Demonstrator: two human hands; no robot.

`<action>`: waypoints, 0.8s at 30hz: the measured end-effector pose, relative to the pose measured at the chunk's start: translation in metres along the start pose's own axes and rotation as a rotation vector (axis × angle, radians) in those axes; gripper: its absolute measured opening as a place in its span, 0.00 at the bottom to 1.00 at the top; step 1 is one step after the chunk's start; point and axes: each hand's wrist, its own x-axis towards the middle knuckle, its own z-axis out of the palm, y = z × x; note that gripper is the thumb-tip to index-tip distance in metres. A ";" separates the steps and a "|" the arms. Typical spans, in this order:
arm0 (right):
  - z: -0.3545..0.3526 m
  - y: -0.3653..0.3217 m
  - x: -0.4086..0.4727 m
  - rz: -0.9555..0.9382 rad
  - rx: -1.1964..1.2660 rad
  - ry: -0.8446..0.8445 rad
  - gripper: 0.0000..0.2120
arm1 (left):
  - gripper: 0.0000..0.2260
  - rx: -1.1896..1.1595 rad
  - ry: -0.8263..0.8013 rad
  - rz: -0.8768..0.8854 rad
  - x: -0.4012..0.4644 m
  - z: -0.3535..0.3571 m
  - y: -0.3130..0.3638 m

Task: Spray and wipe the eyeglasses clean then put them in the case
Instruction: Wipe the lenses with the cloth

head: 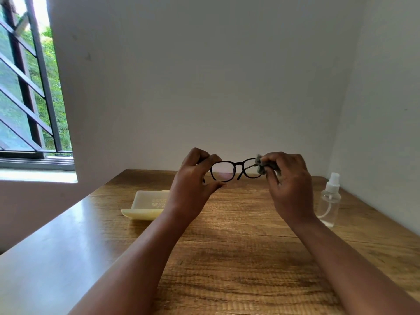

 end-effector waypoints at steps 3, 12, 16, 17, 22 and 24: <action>0.000 0.003 -0.001 0.013 0.024 -0.009 0.11 | 0.24 -0.008 -0.004 -0.011 0.000 0.000 0.000; 0.012 -0.023 -0.007 -0.147 0.075 -0.150 0.15 | 0.22 0.000 -0.008 0.030 0.000 0.001 0.001; 0.016 -0.038 -0.010 -0.312 0.010 -0.248 0.14 | 0.20 0.023 -0.015 0.053 0.000 0.003 -0.002; 0.017 -0.040 -0.011 -0.360 -0.010 -0.272 0.13 | 0.20 0.031 -0.015 0.056 0.000 0.003 -0.003; 0.021 -0.043 -0.012 -0.481 -0.076 -0.320 0.14 | 0.18 0.062 -0.036 0.071 0.000 0.003 -0.005; 0.020 -0.041 -0.009 -0.447 -0.081 -0.301 0.14 | 0.19 0.044 -0.024 0.063 0.000 0.003 -0.004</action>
